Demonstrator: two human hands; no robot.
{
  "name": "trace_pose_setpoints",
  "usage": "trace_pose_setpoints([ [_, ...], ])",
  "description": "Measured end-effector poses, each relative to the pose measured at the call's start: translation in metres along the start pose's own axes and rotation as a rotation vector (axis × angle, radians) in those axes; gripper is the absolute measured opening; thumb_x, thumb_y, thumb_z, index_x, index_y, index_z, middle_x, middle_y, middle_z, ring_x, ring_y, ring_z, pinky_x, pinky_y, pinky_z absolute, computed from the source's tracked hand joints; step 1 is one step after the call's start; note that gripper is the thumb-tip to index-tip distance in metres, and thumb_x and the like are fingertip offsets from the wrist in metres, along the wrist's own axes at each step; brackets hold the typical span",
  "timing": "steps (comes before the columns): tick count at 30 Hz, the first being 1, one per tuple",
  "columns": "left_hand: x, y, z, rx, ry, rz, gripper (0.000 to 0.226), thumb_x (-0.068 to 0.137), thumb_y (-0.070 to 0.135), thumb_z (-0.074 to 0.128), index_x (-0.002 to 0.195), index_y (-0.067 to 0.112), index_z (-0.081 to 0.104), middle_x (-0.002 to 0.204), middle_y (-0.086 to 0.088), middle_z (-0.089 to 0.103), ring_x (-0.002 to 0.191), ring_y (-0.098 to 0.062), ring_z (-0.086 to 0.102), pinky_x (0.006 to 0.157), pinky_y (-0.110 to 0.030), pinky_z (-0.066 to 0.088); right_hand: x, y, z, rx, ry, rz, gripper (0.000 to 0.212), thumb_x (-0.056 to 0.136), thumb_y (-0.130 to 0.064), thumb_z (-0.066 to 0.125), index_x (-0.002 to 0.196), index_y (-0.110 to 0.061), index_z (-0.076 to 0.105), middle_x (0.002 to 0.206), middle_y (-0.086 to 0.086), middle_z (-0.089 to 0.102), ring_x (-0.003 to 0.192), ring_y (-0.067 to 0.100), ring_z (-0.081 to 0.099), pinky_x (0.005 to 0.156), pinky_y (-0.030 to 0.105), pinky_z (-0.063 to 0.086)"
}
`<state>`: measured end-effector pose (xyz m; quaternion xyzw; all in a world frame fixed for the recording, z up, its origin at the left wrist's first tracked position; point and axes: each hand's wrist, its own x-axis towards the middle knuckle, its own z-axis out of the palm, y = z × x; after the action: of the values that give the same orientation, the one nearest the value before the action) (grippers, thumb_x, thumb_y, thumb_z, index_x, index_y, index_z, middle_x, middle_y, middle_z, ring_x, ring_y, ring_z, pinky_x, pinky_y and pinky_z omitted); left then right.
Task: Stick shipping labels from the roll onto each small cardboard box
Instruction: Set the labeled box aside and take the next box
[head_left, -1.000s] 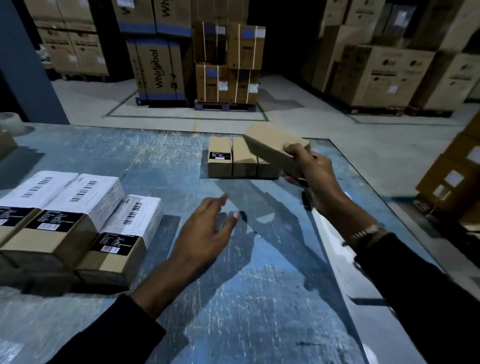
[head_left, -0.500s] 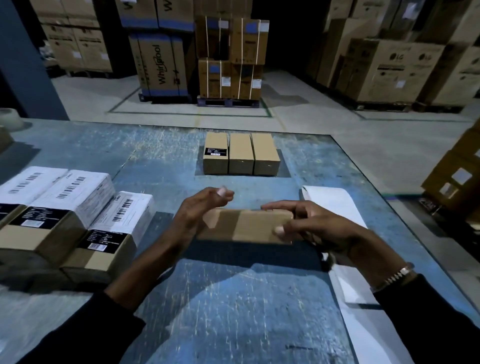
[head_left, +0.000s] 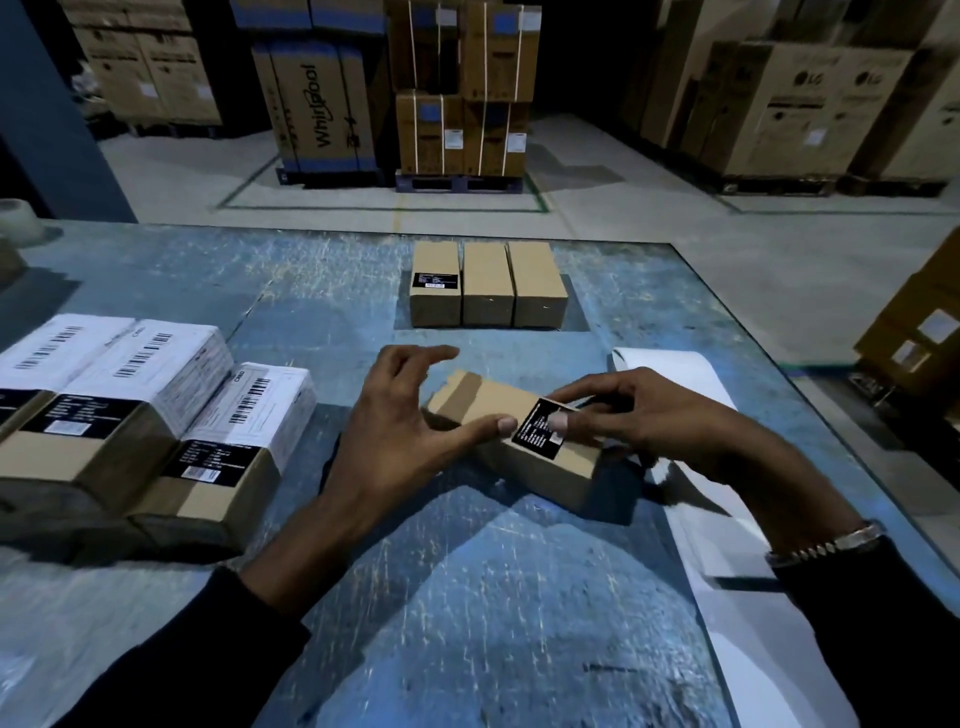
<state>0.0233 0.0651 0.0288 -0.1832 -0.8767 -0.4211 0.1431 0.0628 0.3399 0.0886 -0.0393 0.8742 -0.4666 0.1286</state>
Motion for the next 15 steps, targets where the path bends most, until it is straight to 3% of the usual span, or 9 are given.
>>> trace_pose_setpoints([
  [2, -0.004, 0.004, 0.004, -0.023, 0.073, -0.073, 0.078, 0.068, 0.078, 0.084, 0.132, 0.042, 0.056, 0.122, 0.015, 0.053, 0.104, -0.002, 0.059, 0.078, -0.029, 0.054, -0.001, 0.001, 0.000, 0.083, 0.015, 0.039, 0.029, 0.088, -0.048, 0.078, 0.110, -0.030, 0.084, 0.098, -0.008, 0.082, 0.081, 0.010, 0.073, 0.066, 0.022, 0.053],
  [4, -0.005, 0.007, 0.004, -0.132, 0.081, -0.120, 0.060, 0.076, 0.066, 0.087, 0.122, 0.040, 0.058, 0.106, 0.015, 0.064, 0.092, -0.001, 0.065, 0.069, -0.035, 0.059, -0.004, 0.001, 0.000, 0.160, -0.100, 0.054, 0.030, 0.094, -0.040, 0.075, 0.112, -0.017, 0.083, 0.092, 0.000, 0.080, 0.076, 0.013, 0.071, 0.061, 0.019, 0.049],
  [7, -0.003, 0.011, 0.002, -0.244, 0.023, -0.111, 0.020, 0.092, 0.044, 0.083, 0.104, 0.034, 0.071, 0.088, 0.012, 0.076, 0.084, -0.003, 0.073, 0.068, -0.034, 0.062, -0.008, -0.004, -0.001, 0.194, -0.241, 0.072, 0.034, 0.098, -0.033, 0.069, 0.120, -0.007, 0.076, 0.105, 0.011, 0.082, 0.093, 0.023, 0.080, 0.069, 0.022, 0.059],
  [9, -0.004, 0.015, 0.002, -0.258, 0.058, -0.140, 0.013, 0.093, 0.044, 0.080, 0.094, 0.032, 0.075, 0.087, 0.015, 0.078, 0.083, -0.003, 0.074, 0.068, -0.034, 0.061, -0.005, -0.002, -0.002, 0.240, -0.149, 0.060, 0.034, 0.096, -0.034, 0.072, 0.118, -0.008, 0.077, 0.107, 0.013, 0.082, 0.097, 0.029, 0.080, 0.080, 0.032, 0.065],
  [10, -0.006, 0.018, 0.002, -0.263, 0.075, -0.171, 0.020, 0.091, 0.053, 0.079, 0.094, 0.033, 0.076, 0.089, 0.017, 0.078, 0.084, -0.001, 0.074, 0.070, -0.034, 0.060, -0.002, 0.001, -0.002, 0.242, -0.047, 0.039, 0.031, 0.095, -0.033, 0.074, 0.116, -0.011, 0.078, 0.106, 0.010, 0.082, 0.098, 0.029, 0.080, 0.086, 0.037, 0.065],
  [12, -0.012, 0.027, 0.006, -0.231, 0.022, -0.228, 0.055, 0.078, 0.083, 0.071, 0.114, 0.041, 0.070, 0.111, 0.021, 0.075, 0.095, 0.001, 0.072, 0.082, -0.038, 0.062, 0.004, 0.007, 0.001, 0.192, 0.160, -0.027, 0.023, 0.096, -0.033, 0.076, 0.115, -0.021, 0.079, 0.107, 0.001, 0.082, 0.101, 0.021, 0.079, 0.094, 0.044, 0.064],
  [15, -0.025, 0.042, 0.020, -0.008, -0.226, -0.200, 0.113, 0.059, 0.105, 0.055, 0.155, 0.049, 0.036, 0.155, 0.022, 0.043, 0.129, -0.006, 0.055, 0.105, -0.043, 0.053, 0.016, 0.015, 0.014, 0.131, 0.255, -0.128, 0.032, 0.097, -0.046, 0.074, 0.128, -0.039, 0.074, 0.128, -0.016, 0.075, 0.119, 0.002, 0.070, 0.099, 0.040, 0.062],
])
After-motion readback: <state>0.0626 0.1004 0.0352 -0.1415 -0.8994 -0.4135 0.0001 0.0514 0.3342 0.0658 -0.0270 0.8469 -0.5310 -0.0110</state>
